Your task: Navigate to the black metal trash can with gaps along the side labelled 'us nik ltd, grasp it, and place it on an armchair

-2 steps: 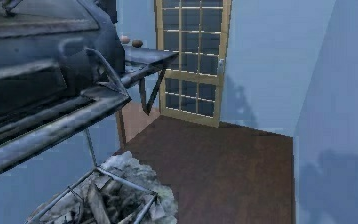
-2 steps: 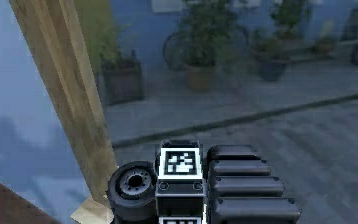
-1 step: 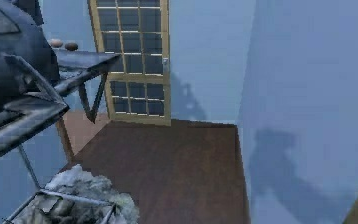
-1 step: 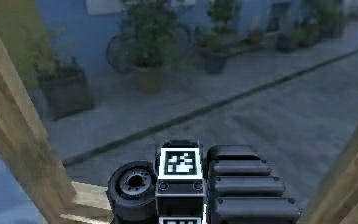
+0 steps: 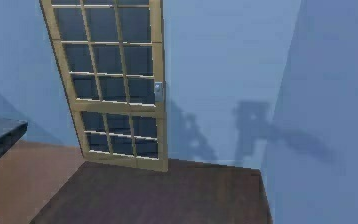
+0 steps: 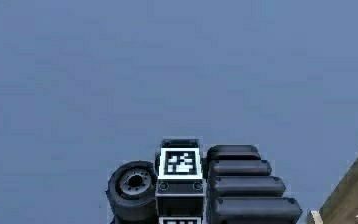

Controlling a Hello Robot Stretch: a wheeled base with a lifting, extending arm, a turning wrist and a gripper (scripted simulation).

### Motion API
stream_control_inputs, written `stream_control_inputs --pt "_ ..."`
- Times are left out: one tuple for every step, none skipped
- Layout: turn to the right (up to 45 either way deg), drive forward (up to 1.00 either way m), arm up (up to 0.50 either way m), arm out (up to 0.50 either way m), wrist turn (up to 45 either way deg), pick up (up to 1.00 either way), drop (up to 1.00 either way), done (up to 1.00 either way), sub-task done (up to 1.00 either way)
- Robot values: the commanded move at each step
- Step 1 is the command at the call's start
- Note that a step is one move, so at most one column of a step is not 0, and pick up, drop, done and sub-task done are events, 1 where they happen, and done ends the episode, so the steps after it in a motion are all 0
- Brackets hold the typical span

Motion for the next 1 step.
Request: stream_control_inputs --pt "-18.0 0.0 0.0 0.0 0.0 0.0 0.0 0.0 0.0"
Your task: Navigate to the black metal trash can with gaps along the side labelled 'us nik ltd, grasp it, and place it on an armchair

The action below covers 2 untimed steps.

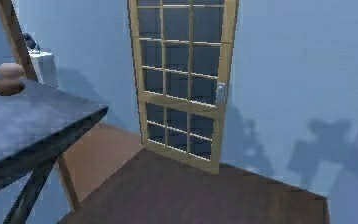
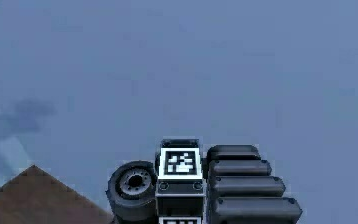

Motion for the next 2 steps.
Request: stream_control_inputs --pt "0.0 0.7 0.0 0.0 0.0 0.0 0.0 0.0 0.0" --pt "-33.0 0.0 0.0 0.0 0.0 0.0 0.0 0.0 0.0"
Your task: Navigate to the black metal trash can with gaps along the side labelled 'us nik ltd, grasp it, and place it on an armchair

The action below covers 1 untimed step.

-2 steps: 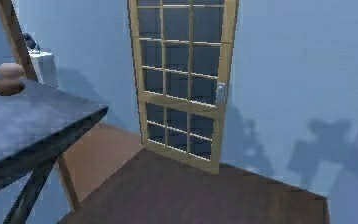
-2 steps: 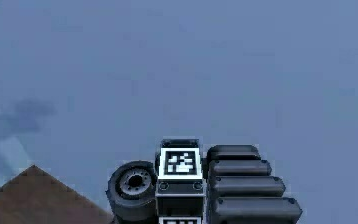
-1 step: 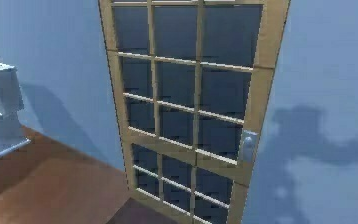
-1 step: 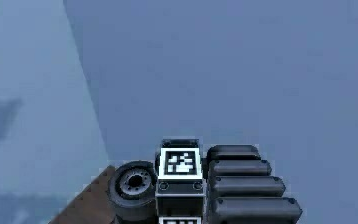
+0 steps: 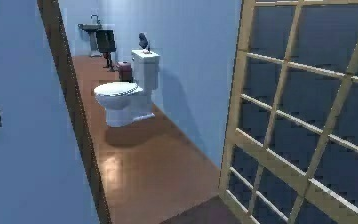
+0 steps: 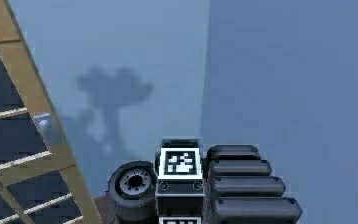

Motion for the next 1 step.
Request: stream_control_inputs --pt "0.0 0.95 0.0 0.0 0.0 0.0 0.0 0.0 0.0"
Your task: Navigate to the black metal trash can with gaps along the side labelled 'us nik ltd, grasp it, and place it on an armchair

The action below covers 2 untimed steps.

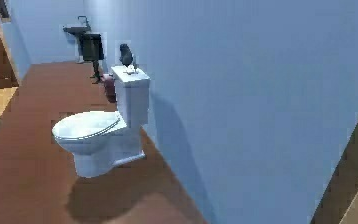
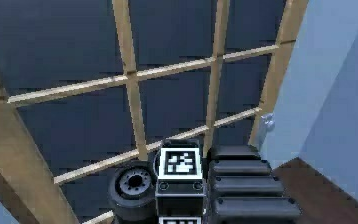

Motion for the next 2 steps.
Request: stream_control_inputs --pt "-42.0 0.0 0.0 0.0 0.0 0.0 0.0 0.0 0.0" --pt "0.0 0.45 0.0 0.0 0.0 0.0 0.0 0.0 0.0"
